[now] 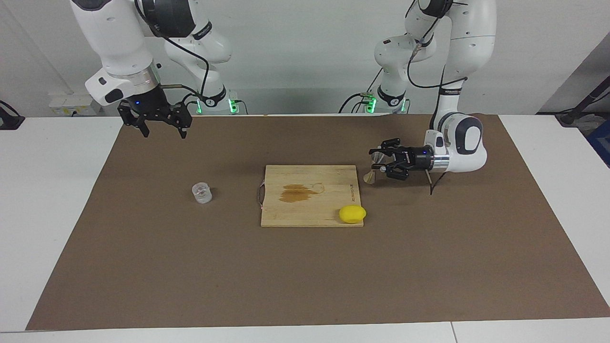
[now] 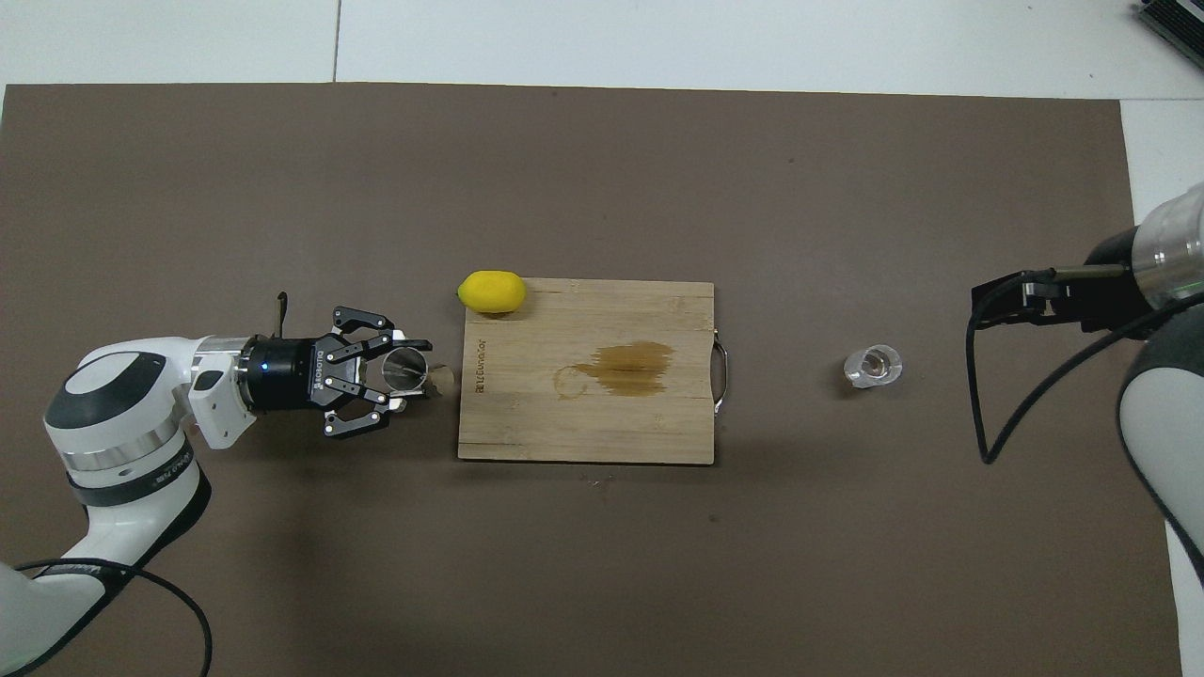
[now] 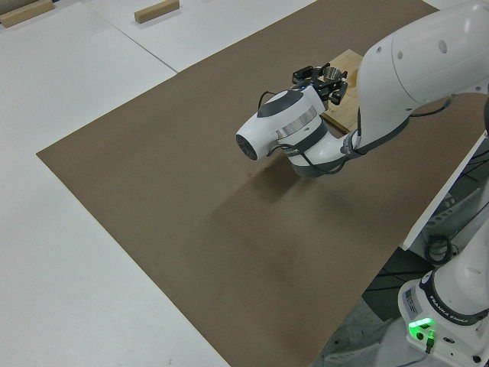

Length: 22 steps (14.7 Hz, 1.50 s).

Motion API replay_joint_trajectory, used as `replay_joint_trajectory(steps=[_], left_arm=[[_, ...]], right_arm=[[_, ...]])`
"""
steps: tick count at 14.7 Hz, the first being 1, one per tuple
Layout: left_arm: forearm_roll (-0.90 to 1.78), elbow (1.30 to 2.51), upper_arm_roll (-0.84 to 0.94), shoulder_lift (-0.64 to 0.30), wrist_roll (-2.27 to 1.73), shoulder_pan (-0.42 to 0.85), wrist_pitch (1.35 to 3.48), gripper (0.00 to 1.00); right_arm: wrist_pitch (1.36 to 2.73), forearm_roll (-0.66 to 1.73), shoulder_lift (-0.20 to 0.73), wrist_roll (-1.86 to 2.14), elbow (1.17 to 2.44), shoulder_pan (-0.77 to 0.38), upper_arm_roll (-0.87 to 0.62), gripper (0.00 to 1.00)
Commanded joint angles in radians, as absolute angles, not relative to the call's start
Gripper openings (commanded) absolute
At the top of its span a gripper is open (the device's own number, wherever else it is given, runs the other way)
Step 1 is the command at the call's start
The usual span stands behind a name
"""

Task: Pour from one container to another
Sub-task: 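Carry the metal cup with the left gripper onto the cutting board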

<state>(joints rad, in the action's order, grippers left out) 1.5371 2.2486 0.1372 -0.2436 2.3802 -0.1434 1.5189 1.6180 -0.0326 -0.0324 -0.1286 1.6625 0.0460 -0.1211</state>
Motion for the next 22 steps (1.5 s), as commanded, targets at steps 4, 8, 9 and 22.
replay_joint_trajectory(steps=[4,8,9,22], left_arm=[[1.686,2.290,0.123,-0.196,2.350,0.009,1.637,0.29],[1.840,2.287,0.123,-0.202,2.350,0.127,1.718,0.21],[1.873,2.284,0.121,-0.204,2.355,0.156,1.738,0.21],[2.388,2.177,0.123,-0.314,2.611,0.440,2.068,0.24]], right_arm=[[1.623,-0.029,-0.044,-0.115,1.671,0.058,-0.127,1.00],[1.605,-0.031,-0.046,-0.110,1.671,0.064,-0.123,1.00],[1.586,-0.029,-0.049,-0.107,1.671,0.078,-0.123,1.00],[1.805,0.072,-0.012,-0.768,1.884,0.130,-0.126,1.00]])
